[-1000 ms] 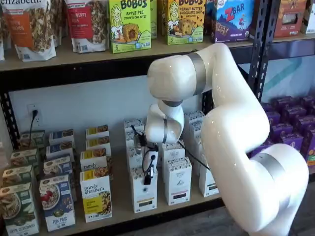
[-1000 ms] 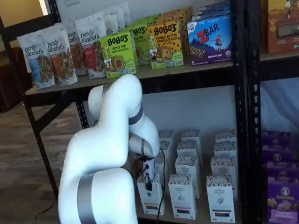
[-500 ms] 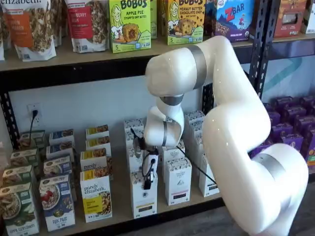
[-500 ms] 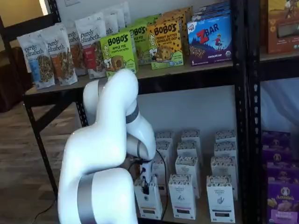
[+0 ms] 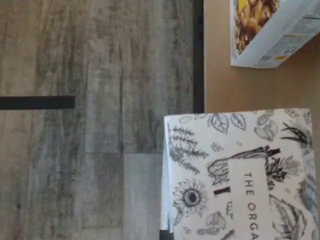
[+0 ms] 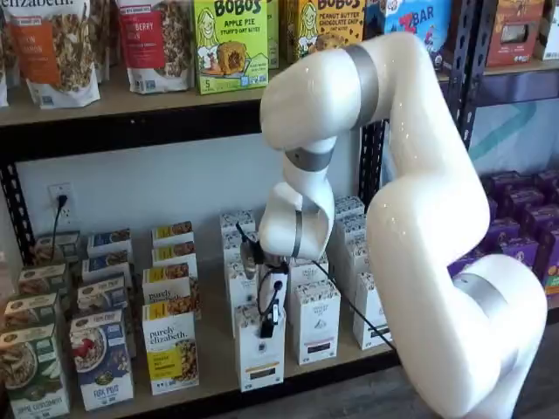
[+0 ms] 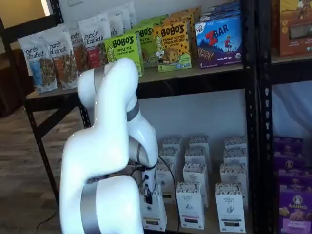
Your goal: Pick up the white box with a yellow strip in the middle, on the bottom shelf, the fourth box from the left
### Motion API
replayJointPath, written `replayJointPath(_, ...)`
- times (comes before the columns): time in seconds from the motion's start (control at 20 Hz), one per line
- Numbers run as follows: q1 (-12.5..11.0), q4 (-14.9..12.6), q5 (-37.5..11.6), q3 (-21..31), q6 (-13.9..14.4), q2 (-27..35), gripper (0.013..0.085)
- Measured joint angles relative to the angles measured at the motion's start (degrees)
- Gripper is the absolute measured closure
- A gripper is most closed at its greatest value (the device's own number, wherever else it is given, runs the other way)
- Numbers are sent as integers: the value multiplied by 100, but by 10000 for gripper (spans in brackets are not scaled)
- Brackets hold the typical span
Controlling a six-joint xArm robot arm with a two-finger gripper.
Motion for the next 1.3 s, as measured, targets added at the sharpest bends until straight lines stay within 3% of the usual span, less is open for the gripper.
replayJointPath(0.45,210,-49,-67,1124,238,-1054,450)
replayJointPath(0.9,434,-752,205,2064,1154,-2159,450)
replayJointPath(1.2,528,-700,425,2577,1230,-2841,450)
replayJointPath(1.3,541,-816,523,2723,1365,-3061,450)
